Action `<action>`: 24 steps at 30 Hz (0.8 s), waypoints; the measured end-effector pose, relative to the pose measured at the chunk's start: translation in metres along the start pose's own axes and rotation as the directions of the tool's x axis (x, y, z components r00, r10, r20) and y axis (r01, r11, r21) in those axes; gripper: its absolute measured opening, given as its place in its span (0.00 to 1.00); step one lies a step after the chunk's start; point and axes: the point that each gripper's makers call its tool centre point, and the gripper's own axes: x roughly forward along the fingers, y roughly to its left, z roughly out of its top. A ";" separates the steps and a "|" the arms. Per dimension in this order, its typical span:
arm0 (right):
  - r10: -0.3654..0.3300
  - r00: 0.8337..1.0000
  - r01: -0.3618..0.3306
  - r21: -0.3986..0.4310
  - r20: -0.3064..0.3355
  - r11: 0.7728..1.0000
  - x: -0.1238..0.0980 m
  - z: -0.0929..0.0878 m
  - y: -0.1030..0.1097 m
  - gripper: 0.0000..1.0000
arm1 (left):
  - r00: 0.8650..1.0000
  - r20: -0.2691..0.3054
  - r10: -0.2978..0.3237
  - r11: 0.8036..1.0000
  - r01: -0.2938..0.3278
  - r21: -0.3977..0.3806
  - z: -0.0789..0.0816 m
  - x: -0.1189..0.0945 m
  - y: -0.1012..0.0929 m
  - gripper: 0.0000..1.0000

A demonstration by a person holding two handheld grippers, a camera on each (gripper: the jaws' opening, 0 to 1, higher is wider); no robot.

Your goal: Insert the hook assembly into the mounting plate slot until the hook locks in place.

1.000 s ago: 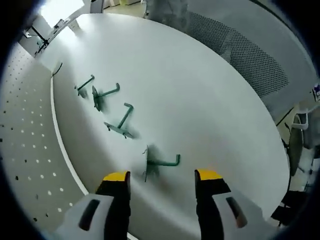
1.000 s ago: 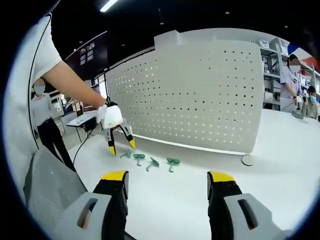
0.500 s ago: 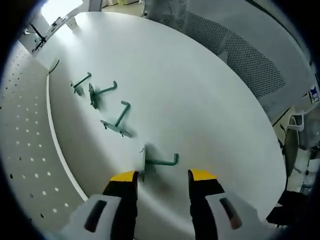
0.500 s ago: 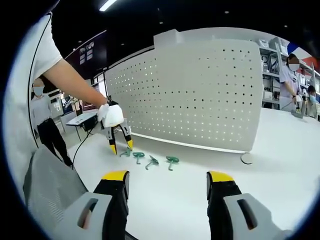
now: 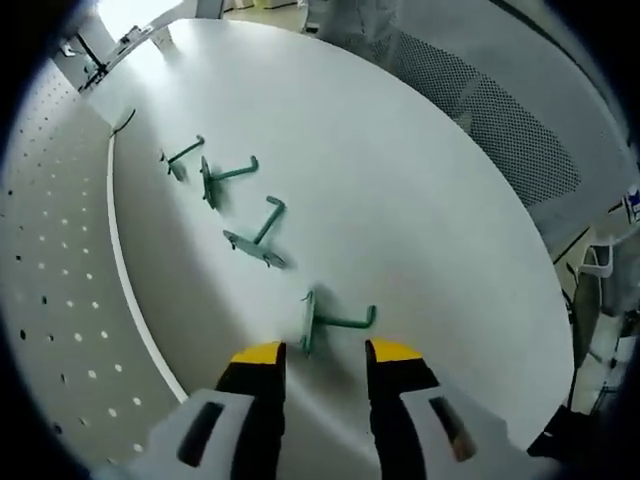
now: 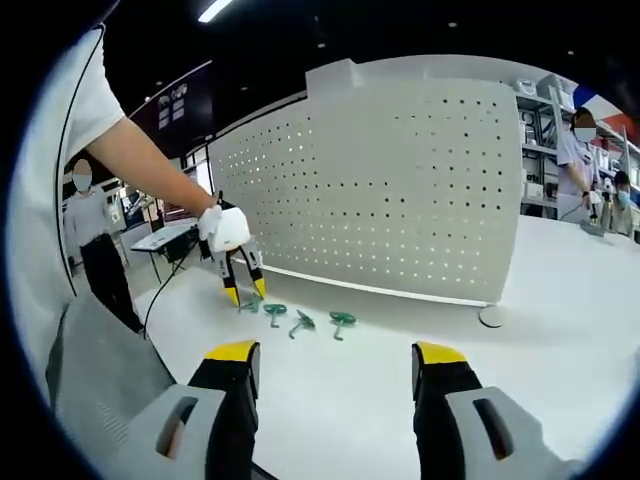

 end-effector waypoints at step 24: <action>-0.005 1.000 0.005 0.009 0.001 1.000 -0.001 -0.002 -0.001 0.59 | 0.999 -0.005 0.039 0.999 -0.039 0.013 0.007 0.004 0.006 0.06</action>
